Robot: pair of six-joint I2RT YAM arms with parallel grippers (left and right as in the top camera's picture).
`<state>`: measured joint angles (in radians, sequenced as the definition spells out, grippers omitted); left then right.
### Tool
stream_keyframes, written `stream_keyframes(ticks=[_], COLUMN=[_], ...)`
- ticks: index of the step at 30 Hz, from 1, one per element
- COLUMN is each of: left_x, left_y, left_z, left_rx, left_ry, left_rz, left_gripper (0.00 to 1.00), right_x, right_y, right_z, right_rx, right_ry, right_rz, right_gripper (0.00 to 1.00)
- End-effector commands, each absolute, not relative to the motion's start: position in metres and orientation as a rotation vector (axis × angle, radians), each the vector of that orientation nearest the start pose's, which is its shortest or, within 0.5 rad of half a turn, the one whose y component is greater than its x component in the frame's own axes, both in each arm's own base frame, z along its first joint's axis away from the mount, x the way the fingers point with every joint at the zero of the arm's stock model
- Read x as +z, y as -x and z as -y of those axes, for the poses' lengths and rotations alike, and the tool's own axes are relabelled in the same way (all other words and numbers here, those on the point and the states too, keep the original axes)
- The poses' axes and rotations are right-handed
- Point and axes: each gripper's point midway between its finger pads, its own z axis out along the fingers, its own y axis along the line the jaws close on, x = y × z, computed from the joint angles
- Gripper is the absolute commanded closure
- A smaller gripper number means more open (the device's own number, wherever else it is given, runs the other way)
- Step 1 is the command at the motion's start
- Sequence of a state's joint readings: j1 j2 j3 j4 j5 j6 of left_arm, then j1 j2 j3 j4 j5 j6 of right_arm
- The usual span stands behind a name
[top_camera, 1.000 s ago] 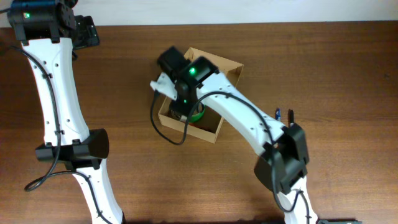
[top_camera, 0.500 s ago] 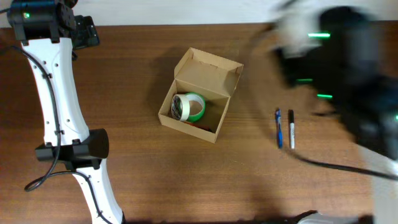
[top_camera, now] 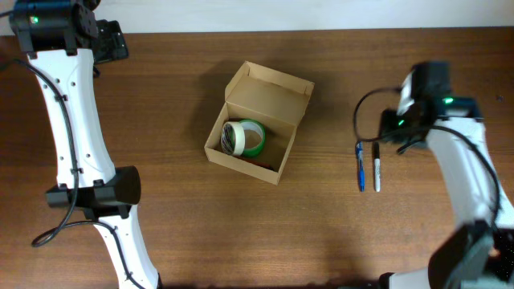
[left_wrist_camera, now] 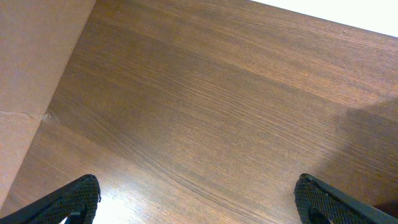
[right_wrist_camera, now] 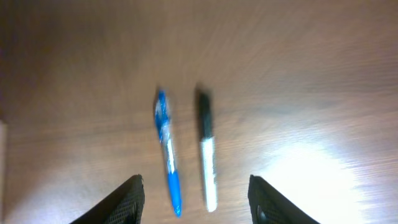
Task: Pack container
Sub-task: 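Release the cutter and move the right gripper toward the pens, then grasp the blue pen with the right gripper and lift it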
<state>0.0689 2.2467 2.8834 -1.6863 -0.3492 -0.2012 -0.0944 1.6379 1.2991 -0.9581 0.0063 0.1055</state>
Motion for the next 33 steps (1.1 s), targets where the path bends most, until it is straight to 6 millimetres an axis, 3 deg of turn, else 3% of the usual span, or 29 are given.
stream_keyframes(ticks=[1,7,13,26,30,33], left_x=[0.315,0.315,0.315,0.315,0.315,0.315], left_y=[-0.455,-0.455,-0.455,-0.455,-0.455,-0.455], left_z=[-0.094,-0.094,-0.094,-0.095,-0.094,-0.095], left_rx=[0.427,0.427,0.427,0.428,0.427,0.428], left_ry=[0.466,0.466,0.466,0.466,0.466,0.466], left_rz=[-2.521,-2.521,-2.521,-2.521,-2.521,-2.521], left_gripper=[0.00,0.00,0.00,0.00,0.00,0.00], right_x=[0.089,0.044,0.024,-0.024,-0.031,-0.027], right_y=[-0.350,-0.347,-0.351,-0.345,-0.344,-0.349], right_z=[0.015,-0.002,-0.013,-0.007,-0.013,-0.022], right_rx=[0.130,0.190,0.192,0.122,0.178,0.266], right_ry=[-0.314,-0.297,-0.235,-0.247,-0.250,-0.247], right_rz=[-2.906,-3.027,-3.060,-3.165,-3.178,-3.155], right_gripper=[0.44,0.46,0.52,0.55,0.94,0.96])
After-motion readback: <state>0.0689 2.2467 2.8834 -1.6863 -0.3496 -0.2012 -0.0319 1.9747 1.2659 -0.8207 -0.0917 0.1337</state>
